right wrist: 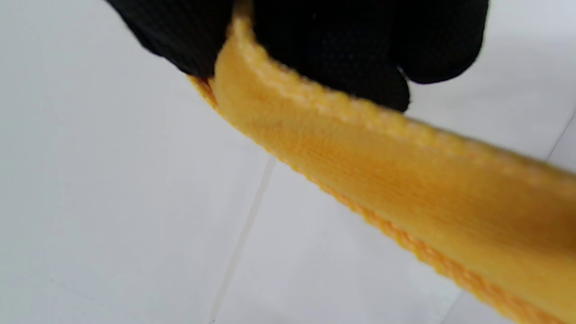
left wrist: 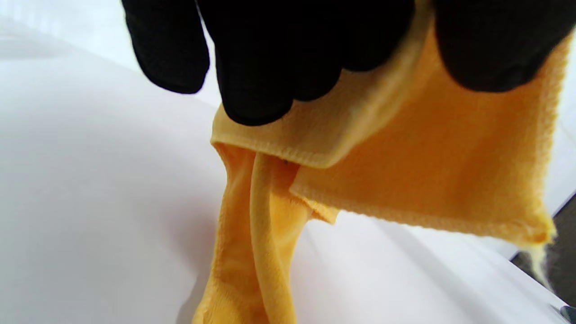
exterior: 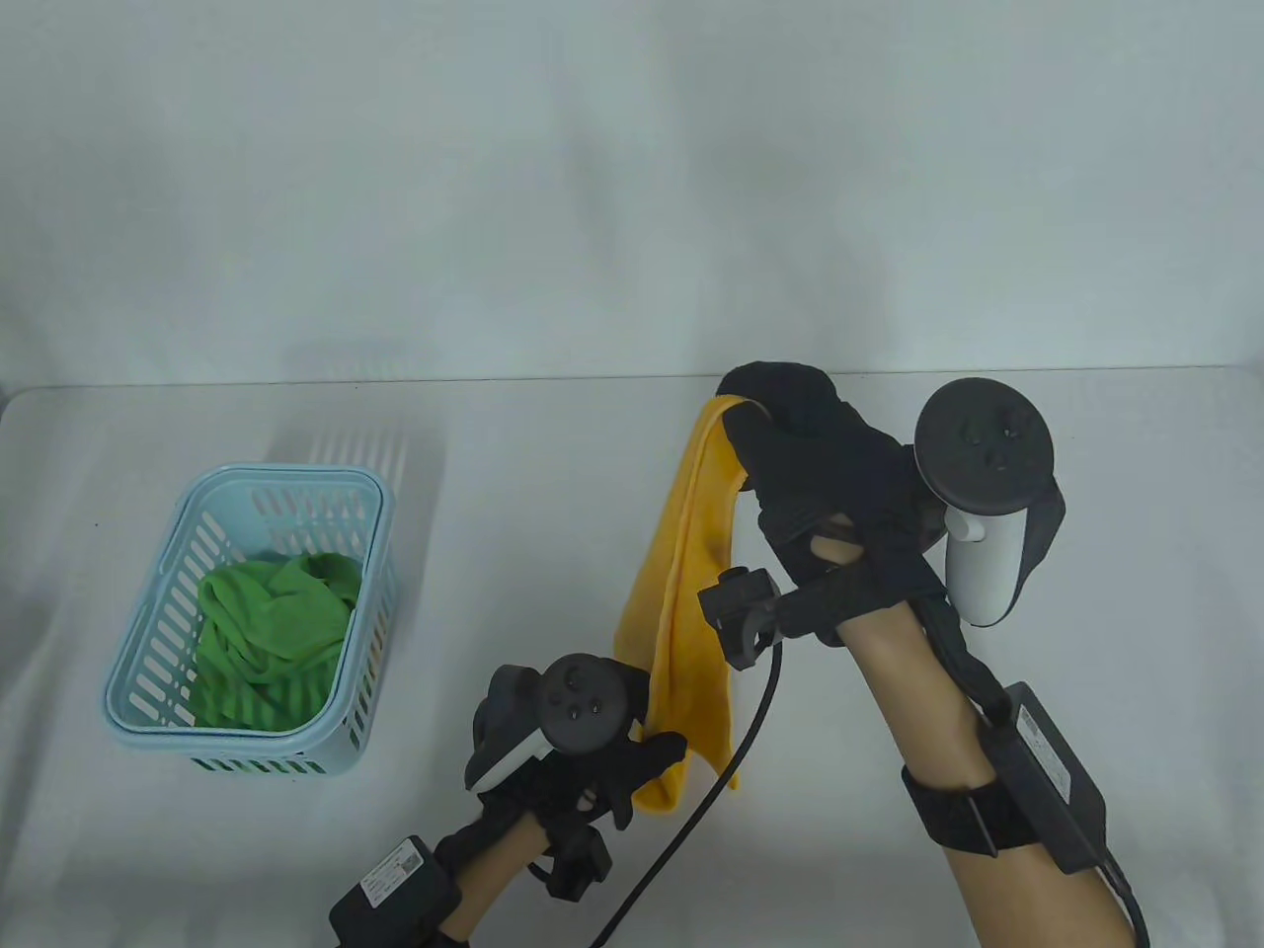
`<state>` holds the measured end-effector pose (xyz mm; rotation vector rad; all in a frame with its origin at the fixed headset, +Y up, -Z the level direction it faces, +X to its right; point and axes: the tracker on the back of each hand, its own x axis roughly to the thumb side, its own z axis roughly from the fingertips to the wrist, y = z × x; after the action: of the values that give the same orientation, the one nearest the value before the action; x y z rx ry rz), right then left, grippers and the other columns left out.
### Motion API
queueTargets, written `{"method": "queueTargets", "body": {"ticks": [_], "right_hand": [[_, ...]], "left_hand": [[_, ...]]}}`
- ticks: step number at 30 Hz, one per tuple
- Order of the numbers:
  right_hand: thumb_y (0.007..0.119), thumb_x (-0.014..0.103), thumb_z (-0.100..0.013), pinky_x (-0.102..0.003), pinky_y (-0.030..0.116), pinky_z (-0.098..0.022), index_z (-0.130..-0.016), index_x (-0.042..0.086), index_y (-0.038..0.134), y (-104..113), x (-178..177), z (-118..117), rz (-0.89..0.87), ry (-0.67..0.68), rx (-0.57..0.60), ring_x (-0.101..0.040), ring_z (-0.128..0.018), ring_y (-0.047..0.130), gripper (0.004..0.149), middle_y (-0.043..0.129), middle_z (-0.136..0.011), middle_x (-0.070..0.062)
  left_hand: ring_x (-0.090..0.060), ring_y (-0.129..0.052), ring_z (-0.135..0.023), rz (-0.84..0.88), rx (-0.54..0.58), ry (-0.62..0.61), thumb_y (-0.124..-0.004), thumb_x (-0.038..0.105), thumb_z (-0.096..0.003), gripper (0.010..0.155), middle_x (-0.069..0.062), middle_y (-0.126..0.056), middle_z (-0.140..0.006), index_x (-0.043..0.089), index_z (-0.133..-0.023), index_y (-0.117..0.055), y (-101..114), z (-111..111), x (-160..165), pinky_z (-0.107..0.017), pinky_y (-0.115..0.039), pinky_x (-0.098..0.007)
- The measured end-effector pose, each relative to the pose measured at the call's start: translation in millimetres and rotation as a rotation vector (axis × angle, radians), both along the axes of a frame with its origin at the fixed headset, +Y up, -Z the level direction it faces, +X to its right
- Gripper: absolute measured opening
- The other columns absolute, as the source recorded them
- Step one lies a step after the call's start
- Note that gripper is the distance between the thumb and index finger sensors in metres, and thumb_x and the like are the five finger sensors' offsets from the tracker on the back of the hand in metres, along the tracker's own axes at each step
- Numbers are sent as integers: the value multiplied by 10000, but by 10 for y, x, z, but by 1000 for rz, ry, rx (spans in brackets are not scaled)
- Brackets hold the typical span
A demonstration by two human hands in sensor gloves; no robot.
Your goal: Roll square towel into towel roll
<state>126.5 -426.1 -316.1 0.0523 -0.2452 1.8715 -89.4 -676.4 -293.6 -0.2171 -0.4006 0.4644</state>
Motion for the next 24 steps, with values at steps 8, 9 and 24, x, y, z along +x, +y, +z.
{"method": "queueTargets", "body": {"ticks": [8, 9, 24], "right_hand": [[797, 388, -373, -482, 797, -468, -762, 273, 782, 12, 348, -6, 34, -99, 3, -205, -455, 986, 405, 963, -506, 30], [797, 387, -374, -483, 796, -469, -762, 273, 782, 4, 422, -7, 44, -117, 4, -207, -455, 986, 405, 963, -505, 29], [817, 374, -366, -501, 781, -491, -748, 319, 814, -435, 1433, 20, 295, -371, -70, -233, -487, 985, 386, 974, -531, 18]], "left_hand": [[-251, -902, -807, 74, -34, 68, -792, 445, -401, 442, 35, -750, -901, 299, -808, -698, 33, -125, -171, -664, -717, -536], [-250, -902, -809, 97, -20, 99, -791, 440, -402, 442, 34, -749, -905, 300, -812, -699, 67, -147, -236, -665, -717, -533], [-247, -925, -805, 467, 77, 410, -787, 410, -416, 433, 33, -786, -913, 305, -833, -741, 513, -286, -1100, -664, -725, -532]]}}
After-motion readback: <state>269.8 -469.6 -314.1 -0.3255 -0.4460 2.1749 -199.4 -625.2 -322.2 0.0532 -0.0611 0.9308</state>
